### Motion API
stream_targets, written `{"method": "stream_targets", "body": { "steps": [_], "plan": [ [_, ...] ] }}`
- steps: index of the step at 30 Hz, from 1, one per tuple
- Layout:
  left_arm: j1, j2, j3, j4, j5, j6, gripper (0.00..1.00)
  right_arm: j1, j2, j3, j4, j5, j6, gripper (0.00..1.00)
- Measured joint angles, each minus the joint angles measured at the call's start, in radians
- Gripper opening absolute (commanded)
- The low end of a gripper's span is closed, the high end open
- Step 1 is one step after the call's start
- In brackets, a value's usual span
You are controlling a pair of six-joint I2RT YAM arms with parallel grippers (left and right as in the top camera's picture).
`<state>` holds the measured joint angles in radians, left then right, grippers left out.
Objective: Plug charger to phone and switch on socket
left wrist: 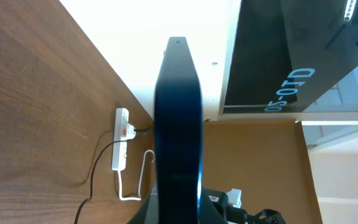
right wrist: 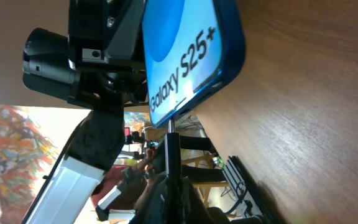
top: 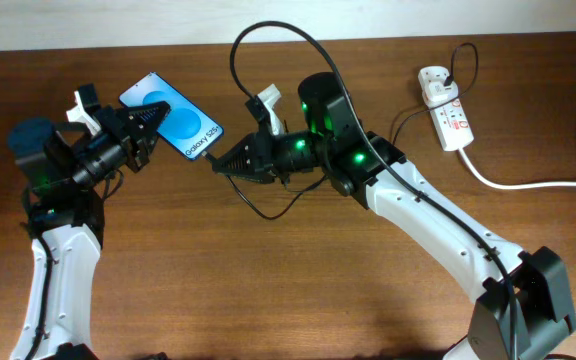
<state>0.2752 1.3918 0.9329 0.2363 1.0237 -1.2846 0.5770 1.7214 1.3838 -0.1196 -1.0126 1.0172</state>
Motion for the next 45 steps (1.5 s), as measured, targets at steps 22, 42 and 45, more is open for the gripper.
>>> {"method": "stream_targets", "body": {
  "steps": [22, 42, 45],
  "plan": [
    [-0.035, 0.0, 0.005, -0.686, 0.097, 0.57, 0.0, -0.174, -0.451, -0.002, -1.05, 0.497, -0.532, 0.04],
    [-0.129, -0.142, 0.001, -0.804, 0.005, 0.841, 0.0, -0.172, -0.378, -0.439, -0.354, 0.103, -0.491, 0.04],
    [-0.129, -0.056, -0.003, -0.61, 0.049, 0.745, 0.0, -0.172, -0.378, -0.439, -0.332, 0.026, -0.464, 0.04]
  ]
}}
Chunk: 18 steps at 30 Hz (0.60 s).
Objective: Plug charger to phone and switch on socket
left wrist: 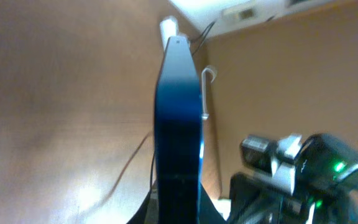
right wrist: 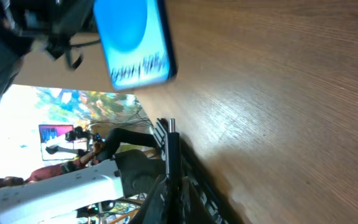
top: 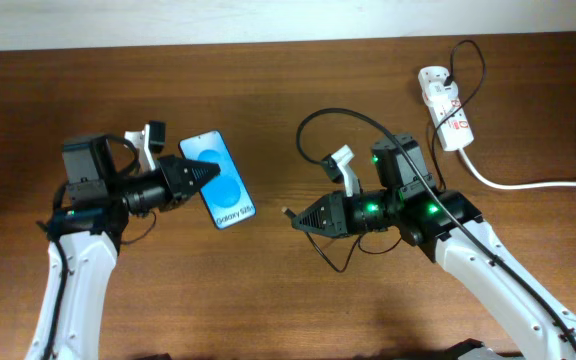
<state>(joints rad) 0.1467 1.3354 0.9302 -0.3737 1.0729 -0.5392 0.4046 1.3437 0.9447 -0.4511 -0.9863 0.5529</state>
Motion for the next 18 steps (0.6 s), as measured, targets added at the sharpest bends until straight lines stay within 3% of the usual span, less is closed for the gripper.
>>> {"method": "stream_targets", "body": {
  "steps": [1, 5, 8, 10, 12, 18],
  "plan": [
    [-0.001, 0.024, 0.002, 0.103, 0.007, -0.051, 0.0, 0.0, 0.0, 0.0, 0.023, -0.019, 0.029, 0.04],
    [-0.002, 0.033, 0.003, 0.233, -0.041, -0.227, 0.0, 0.033, 0.006, -0.01, 0.202, -0.054, 0.107, 0.04],
    [-0.029, 0.033, 0.002, 0.302, -0.122, -0.358, 0.0, 0.098, 0.038, -0.012, 0.356, -0.04, 0.239, 0.04],
    [-0.061, 0.034, 0.001, 0.435, -0.156, -0.431, 0.0, 0.121, 0.089, -0.012, 0.435, -0.024, 0.334, 0.04],
    [-0.068, 0.034, 0.002, 0.506, -0.168, -0.48, 0.0, 0.122, 0.146, -0.016, 0.553, -0.017, 0.443, 0.04],
    [-0.059, 0.034, 0.002, 0.513, -0.177, -0.513, 0.0, 0.108, 0.154, -0.018, 0.691, 0.01, 0.592, 0.04]
  ]
}}
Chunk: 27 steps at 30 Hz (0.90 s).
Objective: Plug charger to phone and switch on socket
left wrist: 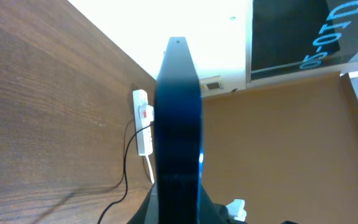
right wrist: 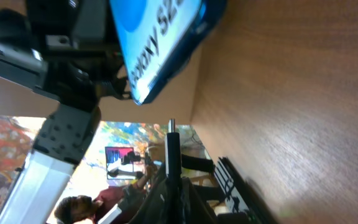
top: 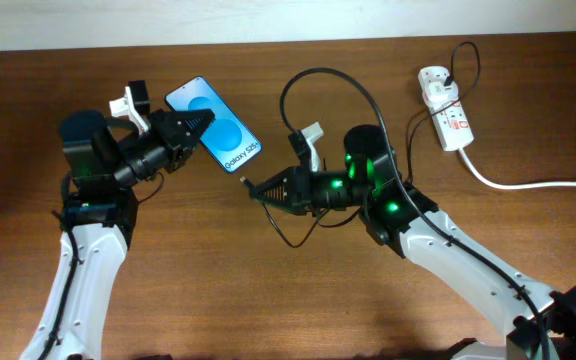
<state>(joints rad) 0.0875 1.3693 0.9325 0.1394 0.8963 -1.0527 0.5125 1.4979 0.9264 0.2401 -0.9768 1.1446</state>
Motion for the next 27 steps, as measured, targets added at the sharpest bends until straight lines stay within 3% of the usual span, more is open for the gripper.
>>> {"method": "stream_targets", "body": {
  "steps": [27],
  "plan": [
    [0.032, 0.0, 0.0, -0.004, 0.033, -0.064, 0.0, -0.019, 0.056, 0.0, 0.187, 0.027, 0.177, 0.04]
  ]
}}
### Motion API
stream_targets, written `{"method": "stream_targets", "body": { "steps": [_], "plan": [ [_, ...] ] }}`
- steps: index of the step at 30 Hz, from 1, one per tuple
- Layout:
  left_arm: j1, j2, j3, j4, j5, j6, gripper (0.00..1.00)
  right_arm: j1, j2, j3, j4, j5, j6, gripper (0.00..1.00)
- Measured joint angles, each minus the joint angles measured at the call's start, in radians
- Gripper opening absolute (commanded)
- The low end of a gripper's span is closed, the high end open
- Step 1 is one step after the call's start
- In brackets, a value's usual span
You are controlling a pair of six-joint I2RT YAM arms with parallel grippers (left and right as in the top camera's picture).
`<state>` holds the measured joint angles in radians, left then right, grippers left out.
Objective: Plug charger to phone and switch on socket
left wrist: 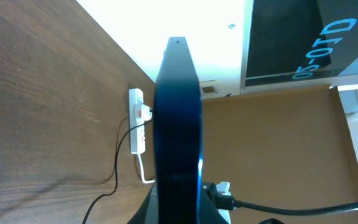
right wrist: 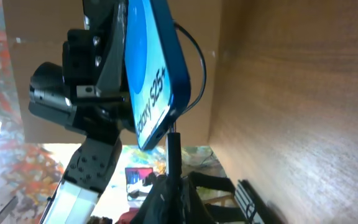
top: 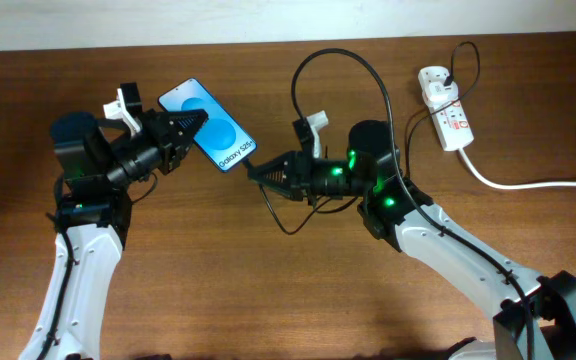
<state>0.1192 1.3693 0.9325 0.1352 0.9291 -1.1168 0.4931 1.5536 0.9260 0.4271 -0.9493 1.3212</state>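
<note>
My left gripper (top: pixel 175 135) is shut on a blue-screened phone (top: pixel 208 138) marked Galaxy S25+, held above the table at upper left; in the left wrist view the phone (left wrist: pixel 178 118) shows edge-on. My right gripper (top: pixel 268 171) is shut on the black charger plug (right wrist: pixel 173 146), whose tip stands right at the phone's bottom edge (right wrist: pixel 161 127). Its black cable (top: pixel 338 70) loops up and runs to the white socket strip (top: pixel 445 107) at upper right, also seen in the left wrist view as a white strip (left wrist: pixel 136 121).
A white cord (top: pixel 538 182) leaves the socket strip toward the right edge. Brown wooden table (top: pixel 268 290) lies under both arms. A pale wall runs along the table's far edge.
The right gripper has moved the plug up and left, from a short gap below the phone to its bottom edge. The left gripper shifted the phone slightly left.
At first the plug tip was at the phone's bottom edge, both held at upper left. Then the two arms stood well apart, phone lower. After that they came near again with a gap, and now the plug tip meets the phone's bottom edge.
</note>
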Motion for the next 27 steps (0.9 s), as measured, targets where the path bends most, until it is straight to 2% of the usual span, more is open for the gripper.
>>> {"method": "stream_targets", "body": {
  "steps": [10, 27],
  "plan": [
    [0.0, 0.0, 0.0, -0.003, -0.033, -0.003, 0.0, 0.0, 0.0, 0.0, 0.005, -0.066, 0.003, 0.04],
    [0.001, 0.0, 0.0, -0.003, -0.024, -0.002, 0.0, 0.0, 0.0, 0.0, 0.005, 0.003, -0.016, 0.04]
  ]
}}
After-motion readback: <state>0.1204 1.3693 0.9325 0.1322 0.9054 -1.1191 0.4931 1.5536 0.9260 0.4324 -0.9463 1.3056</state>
